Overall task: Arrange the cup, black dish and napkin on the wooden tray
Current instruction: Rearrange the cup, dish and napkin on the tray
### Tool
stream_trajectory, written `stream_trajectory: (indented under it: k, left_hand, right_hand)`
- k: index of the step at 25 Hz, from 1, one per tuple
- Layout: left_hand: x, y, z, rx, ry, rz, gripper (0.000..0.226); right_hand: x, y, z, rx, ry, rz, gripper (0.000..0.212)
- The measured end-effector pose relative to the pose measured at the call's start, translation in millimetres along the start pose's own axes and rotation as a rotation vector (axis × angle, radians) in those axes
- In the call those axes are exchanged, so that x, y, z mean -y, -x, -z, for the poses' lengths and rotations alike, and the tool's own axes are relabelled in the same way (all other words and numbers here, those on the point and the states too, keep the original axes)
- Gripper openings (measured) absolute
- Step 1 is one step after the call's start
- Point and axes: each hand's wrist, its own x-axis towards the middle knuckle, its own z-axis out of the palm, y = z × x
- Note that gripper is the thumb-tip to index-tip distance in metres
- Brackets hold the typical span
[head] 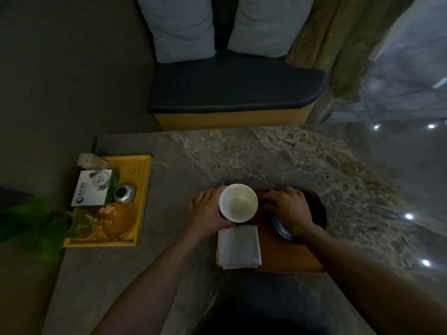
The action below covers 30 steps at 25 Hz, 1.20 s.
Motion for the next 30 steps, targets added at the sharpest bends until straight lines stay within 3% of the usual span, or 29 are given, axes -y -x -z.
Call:
stream_trajectory:
  k: [30]
  left_hand:
    - [-6.2, 2.3, 4.1, 0.095, 0.003, 0.079, 0.104]
  right_hand:
    - [4.9, 9.8, -2.3, -0.013, -0.026, -0.086, 0.011]
